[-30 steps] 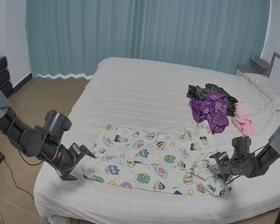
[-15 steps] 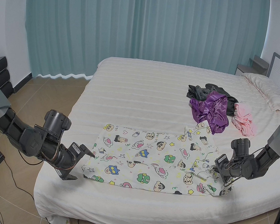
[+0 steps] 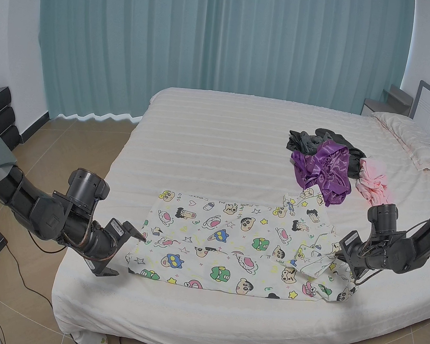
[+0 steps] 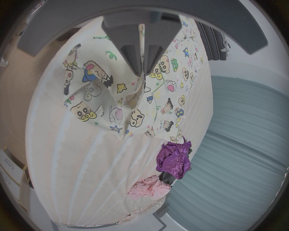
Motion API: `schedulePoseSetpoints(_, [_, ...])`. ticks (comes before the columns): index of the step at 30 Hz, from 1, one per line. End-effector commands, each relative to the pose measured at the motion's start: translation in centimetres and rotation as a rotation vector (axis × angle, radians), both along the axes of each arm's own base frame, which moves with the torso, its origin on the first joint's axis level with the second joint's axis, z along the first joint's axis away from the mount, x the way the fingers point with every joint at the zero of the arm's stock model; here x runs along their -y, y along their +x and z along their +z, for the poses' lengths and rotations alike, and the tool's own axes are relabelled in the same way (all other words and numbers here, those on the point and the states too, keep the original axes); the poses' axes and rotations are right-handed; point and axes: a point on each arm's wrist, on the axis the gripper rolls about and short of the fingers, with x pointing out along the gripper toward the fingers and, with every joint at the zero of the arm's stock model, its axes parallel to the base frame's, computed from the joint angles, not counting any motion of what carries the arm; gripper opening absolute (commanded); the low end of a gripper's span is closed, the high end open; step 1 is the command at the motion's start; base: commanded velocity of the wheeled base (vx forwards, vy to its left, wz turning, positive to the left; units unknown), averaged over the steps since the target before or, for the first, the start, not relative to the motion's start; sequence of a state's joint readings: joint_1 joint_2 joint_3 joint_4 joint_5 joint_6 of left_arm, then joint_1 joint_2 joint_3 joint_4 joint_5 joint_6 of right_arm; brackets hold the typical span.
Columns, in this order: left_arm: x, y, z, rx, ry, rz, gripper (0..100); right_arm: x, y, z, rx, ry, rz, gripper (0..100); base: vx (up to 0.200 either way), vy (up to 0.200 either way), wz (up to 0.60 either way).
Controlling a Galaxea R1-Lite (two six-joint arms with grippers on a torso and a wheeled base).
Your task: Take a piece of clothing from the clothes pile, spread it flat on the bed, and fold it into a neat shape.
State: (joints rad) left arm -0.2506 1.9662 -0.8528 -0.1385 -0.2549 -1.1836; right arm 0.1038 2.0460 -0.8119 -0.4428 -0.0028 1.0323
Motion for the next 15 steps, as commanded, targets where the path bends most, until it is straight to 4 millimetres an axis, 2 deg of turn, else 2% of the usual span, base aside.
schedulePoseSetpoints(1, [0.2, 0.0, -0.3, -0.010, 0.002, -0.005, 100, -0.7, -1.1, 2.6, 0.054, -0.017, 0.015, 0, 0.000, 0.000, 0.00])
schedulePoseSetpoints(9, [0.2, 0.0, -0.7, -0.020, 0.005, -0.006, 100, -2.6, -3.9, 3.0, 0.031, -0.084, 0.071, 0, 0.000, 0.000, 0.00])
schedulePoseSetpoints(15, [0.3, 0.2, -0.7, -0.003, 0.003, -0.005, 100, -3.1, -4.8, 2.1, 0.000, -0.130, 0.087, 0, 0.000, 0.000, 0.00])
